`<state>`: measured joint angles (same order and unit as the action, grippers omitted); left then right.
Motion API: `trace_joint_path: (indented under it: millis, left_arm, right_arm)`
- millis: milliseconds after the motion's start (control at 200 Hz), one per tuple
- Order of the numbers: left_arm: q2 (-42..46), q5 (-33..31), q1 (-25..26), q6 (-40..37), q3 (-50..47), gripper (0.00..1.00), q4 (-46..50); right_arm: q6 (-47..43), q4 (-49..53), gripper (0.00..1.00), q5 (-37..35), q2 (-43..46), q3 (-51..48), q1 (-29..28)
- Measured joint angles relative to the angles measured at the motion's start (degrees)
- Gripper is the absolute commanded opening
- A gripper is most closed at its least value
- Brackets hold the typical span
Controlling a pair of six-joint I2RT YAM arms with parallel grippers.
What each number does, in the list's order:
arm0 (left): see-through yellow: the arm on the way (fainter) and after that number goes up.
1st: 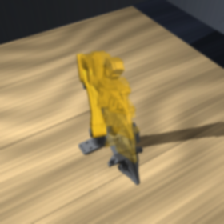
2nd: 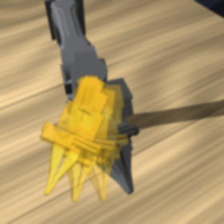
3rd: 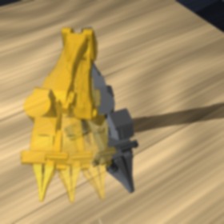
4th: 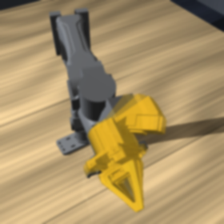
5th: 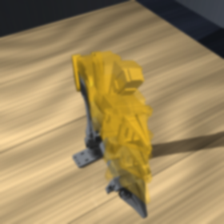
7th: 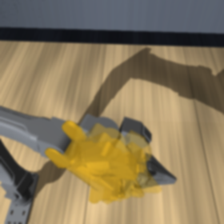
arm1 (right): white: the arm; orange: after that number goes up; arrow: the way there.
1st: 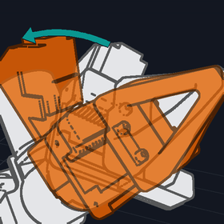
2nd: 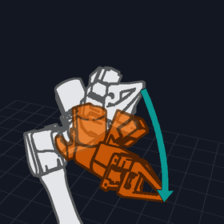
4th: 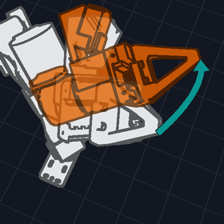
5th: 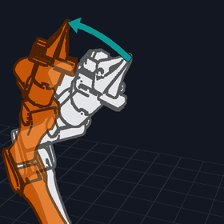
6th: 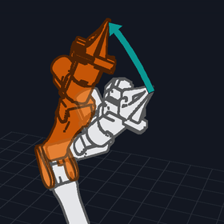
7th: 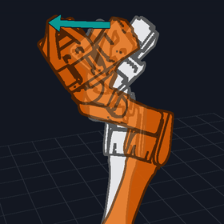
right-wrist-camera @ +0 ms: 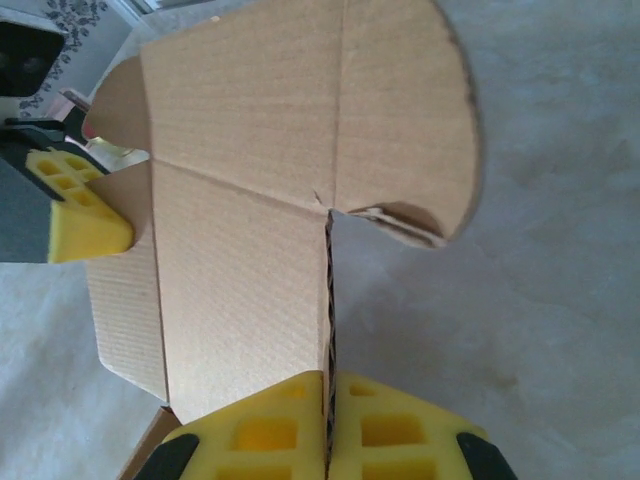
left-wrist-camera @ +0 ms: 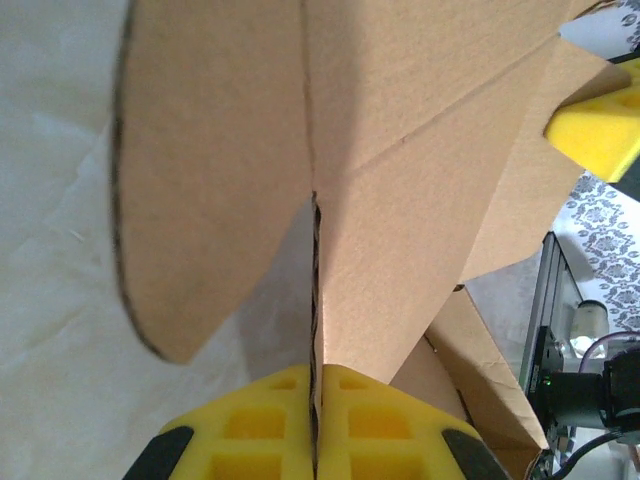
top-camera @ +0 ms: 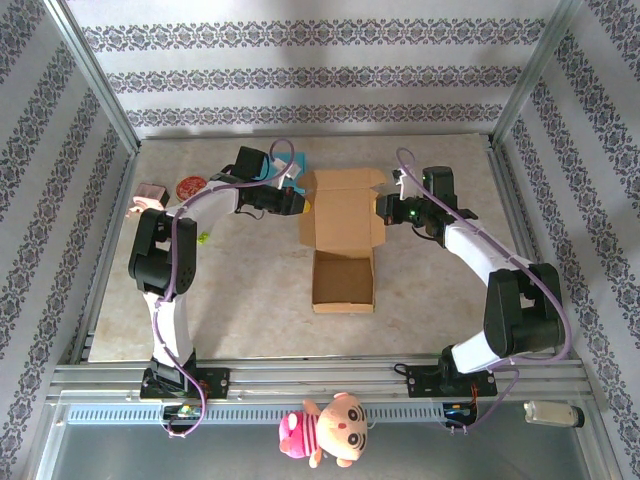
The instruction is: Fold the paper box
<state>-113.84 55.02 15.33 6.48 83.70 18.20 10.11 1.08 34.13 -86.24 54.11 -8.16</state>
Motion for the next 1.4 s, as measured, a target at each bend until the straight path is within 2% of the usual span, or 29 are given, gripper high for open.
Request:
trace_joint_path:
  millis: [65,135,190,290,370,455,545,635,725,884,1004,1099,1194,1269,1399]
  left_arm:
    - [0.3,-1.7,0.4,0.0,0.1,0.00,-0.2]
    - [1.1,-6.4,1.3,-0.2,0.8,0.00,0.7]
    - [2.1,-11.5,2.2,-0.2,1.7,0.00,1.1]
    - [4.3,-21.6,3.9,0.2,2.9,0.00,0.7]
    - [6.5,-28.7,5.4,0.7,2.9,0.00,-0.8]
    - [9.2,-34.8,7.7,0.8,0.5,0.00,-6.4]
    - [12.1,-38.8,9.7,0.6,-4.5,0.00,-13.0]
    - [13.3,-40.2,10.9,-0.3,-9.7,0.00,-19.1]
    - [13.3,-40.4,11.2,-1.2,-13.2,0.00,-23.1]
    - [13.3,-40.0,11.2,-2.2,-15.6,0.00,-28.2]
    - [13.3,-39.8,11.2,-2.9,-16.1,0.00,-30.9]
    - [13.3,-39.6,11.2,-3.3,-16.4,0.00,-32.0]
    - [13.3,-39.6,11.3,-3.7,-16.6,0.00,-32.6]
    - [13.3,-39.6,11.3,-4.3,-16.6,0.00,-32.8]
    - [13.6,-39.2,11.3,-5.5,-16.6,0.00,-32.8]
  right_arm:
    - [0.4,0.4,0.07,-1.5,0.0,0.4,-0.6]
    - [0.9,0.3,0.11,-5.0,0.0,1.0,-2.2]
    - [1.7,-0.1,0.17,-8.7,0.3,1.4,-4.0]
    - [3.5,-1.1,0.19,-16.3,1.1,2.1,-8.3]
    - [5.4,-3.6,0.27,-22.0,1.5,2.2,-11.1]
    - [6.6,-6.3,0.35,-26.9,1.4,2.1,-13.0]
    - [7.3,-8.1,0.51,-30.4,1.5,1.5,-13.7]
    - [6.0,-8.6,0.75,-32.9,3.3,-1.0,-13.9]
    - [2.4,-6.8,0.88,-34.4,7.6,-3.5,-13.5]
    - [-10.6,-5.2,0.92,-32.8,16.8,-5.1,-10.8]
    - [-26.8,0.5,0.86,-23.5,18.5,-0.9,-7.3]
    - [-41.1,10.9,0.84,-16.9,13.2,10.1,-6.0]
    - [-52.2,19.1,0.82,-13.6,5.7,22.3,-6.6]
    - [-58.3,24.8,0.79,-13.2,0.5,30.0,-7.6]
    - [-64.3,32.0,0.66,-13.2,-8.4,39.9,-9.4]
